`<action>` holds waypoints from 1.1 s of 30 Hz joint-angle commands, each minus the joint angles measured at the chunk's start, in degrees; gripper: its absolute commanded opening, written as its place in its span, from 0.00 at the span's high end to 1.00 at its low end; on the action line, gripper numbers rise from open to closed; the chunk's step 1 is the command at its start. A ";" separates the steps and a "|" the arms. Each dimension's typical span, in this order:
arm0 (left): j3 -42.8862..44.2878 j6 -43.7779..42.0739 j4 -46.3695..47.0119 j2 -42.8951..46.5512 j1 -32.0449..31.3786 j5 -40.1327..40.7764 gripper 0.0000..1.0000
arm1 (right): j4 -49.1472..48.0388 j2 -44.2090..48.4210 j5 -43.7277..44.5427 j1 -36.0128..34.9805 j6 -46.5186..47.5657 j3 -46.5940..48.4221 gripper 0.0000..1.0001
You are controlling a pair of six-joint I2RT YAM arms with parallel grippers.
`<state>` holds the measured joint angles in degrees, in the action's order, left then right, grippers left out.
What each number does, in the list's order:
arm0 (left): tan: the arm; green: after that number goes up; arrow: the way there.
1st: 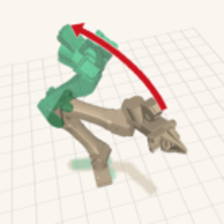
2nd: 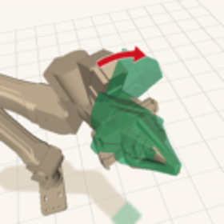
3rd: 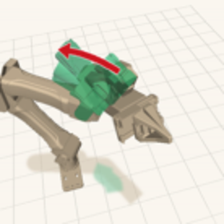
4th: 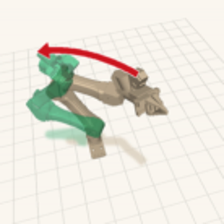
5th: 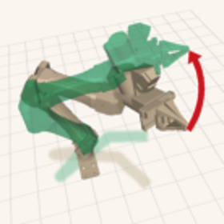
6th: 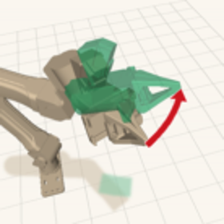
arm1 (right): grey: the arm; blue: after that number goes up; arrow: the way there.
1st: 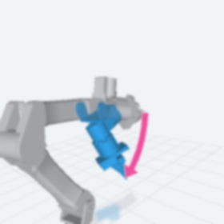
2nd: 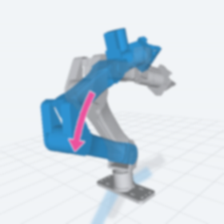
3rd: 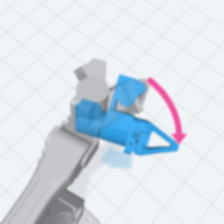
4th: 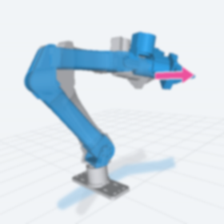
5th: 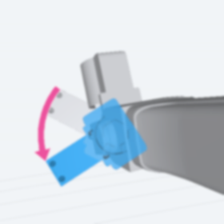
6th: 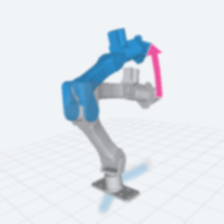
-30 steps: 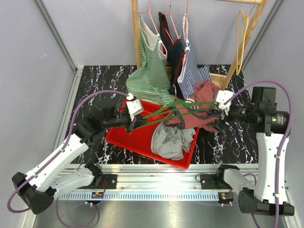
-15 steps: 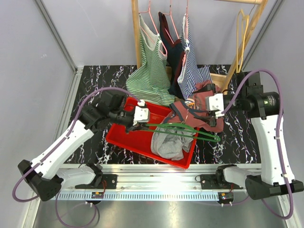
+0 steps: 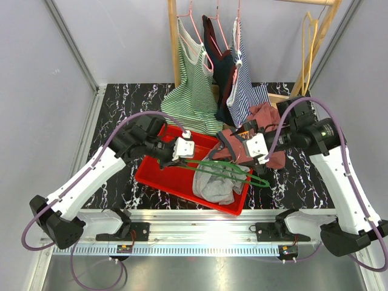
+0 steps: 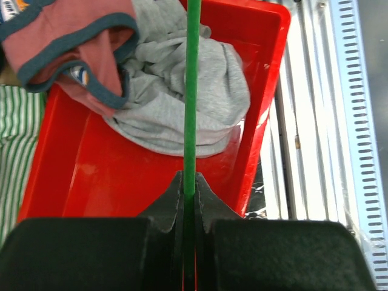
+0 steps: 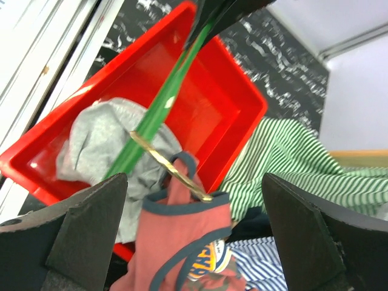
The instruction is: Remove the tank top from the hanger
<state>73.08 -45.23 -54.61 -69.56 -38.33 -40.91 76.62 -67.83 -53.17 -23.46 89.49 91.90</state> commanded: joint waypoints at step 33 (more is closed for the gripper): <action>-4.61 13.15 18.40 6.80 0.27 11.90 1.00 | -2.87 -2.30 9.92 -7.82 -32.26 -0.23 0.98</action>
<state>68.58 -35.94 -43.75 -65.43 -38.70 -32.82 73.34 -70.19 -44.77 -30.20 65.21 91.98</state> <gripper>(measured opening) 0.035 0.045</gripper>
